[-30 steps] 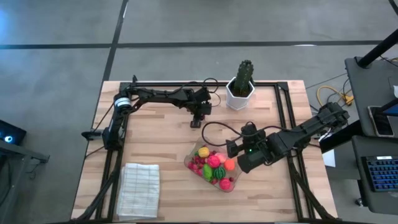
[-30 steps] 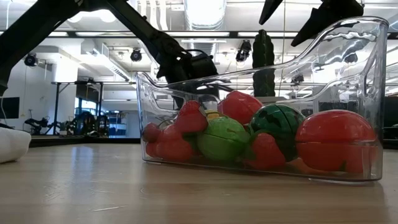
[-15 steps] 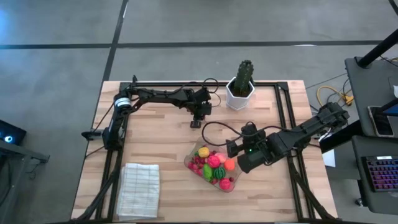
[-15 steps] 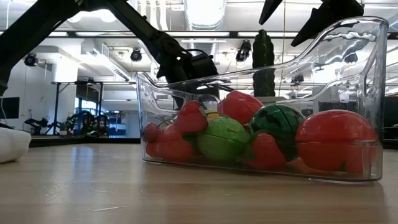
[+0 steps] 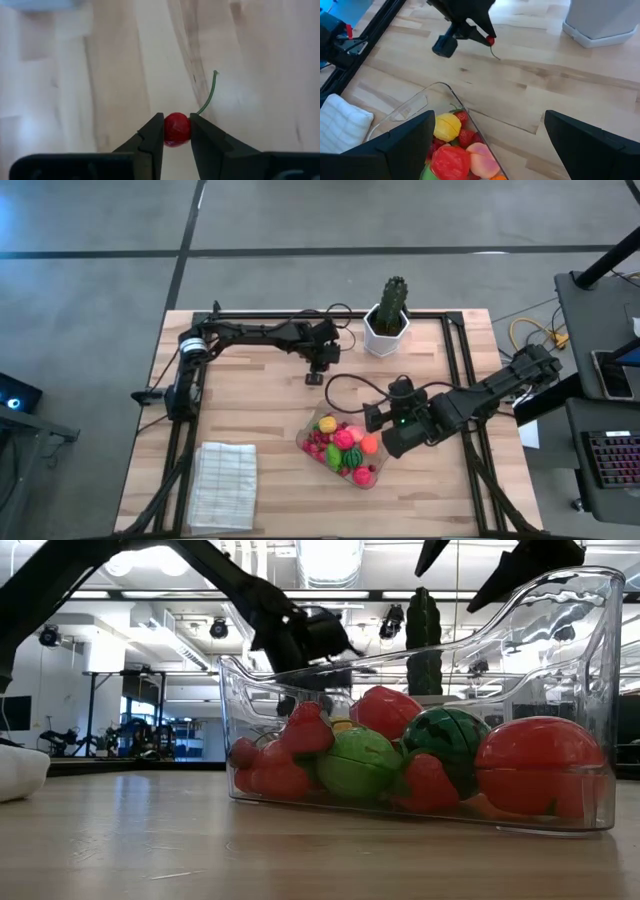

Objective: Pick and placing Produce into tupperware
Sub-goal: Put the red cherry into the transparent bin

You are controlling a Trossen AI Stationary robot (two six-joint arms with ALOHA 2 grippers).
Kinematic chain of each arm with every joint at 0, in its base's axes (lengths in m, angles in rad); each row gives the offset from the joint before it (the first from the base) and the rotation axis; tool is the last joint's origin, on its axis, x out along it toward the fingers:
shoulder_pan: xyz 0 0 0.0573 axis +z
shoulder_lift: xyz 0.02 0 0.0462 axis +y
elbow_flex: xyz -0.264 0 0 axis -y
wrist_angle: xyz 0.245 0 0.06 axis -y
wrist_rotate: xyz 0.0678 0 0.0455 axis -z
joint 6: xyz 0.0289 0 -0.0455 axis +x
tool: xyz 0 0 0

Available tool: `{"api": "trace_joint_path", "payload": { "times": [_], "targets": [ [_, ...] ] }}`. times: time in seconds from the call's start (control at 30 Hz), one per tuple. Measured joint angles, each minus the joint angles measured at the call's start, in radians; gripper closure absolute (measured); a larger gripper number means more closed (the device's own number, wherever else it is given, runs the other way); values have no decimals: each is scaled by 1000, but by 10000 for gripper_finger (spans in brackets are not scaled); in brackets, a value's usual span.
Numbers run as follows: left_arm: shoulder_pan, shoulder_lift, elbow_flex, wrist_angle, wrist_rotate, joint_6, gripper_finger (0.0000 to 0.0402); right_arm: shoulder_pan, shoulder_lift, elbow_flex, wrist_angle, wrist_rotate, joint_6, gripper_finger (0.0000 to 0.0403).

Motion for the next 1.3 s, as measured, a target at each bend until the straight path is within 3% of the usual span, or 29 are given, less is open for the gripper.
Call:
{"api": "trace_joint_path", "payload": {
  "times": [0.4,0.63,0.77,0.9,1.07,1.13,1.23,1.3],
  "targets": [
    [-35,-196,0,-35,33,-112,337,0,-146,34,-83,304,39,35],
    [-133,-310,-4,-34,202,-235,337,-7,-271,14,-86,319,-87,35],
    [-217,-335,-8,-33,247,-238,337,-8,-301,-4,-120,309,-90,35],
    [-297,-319,-14,-37,248,-290,337,-8,-305,-15,-194,241,-61,35],
    [-369,-266,-13,-3,237,-583,337,-8,-303,-18,-270,28,-113,35],
    [-395,-254,-13,38,192,-676,337,-8,-303,-26,-272,-54,-183,35],
    [-427,-228,-11,57,43,-833,337,-3,-302,-36,-273,-158,-289,35],
    [-430,-208,-10,55,19,-949,337,-3,-302,-40,-272,-229,-355,35]
  ]
}}
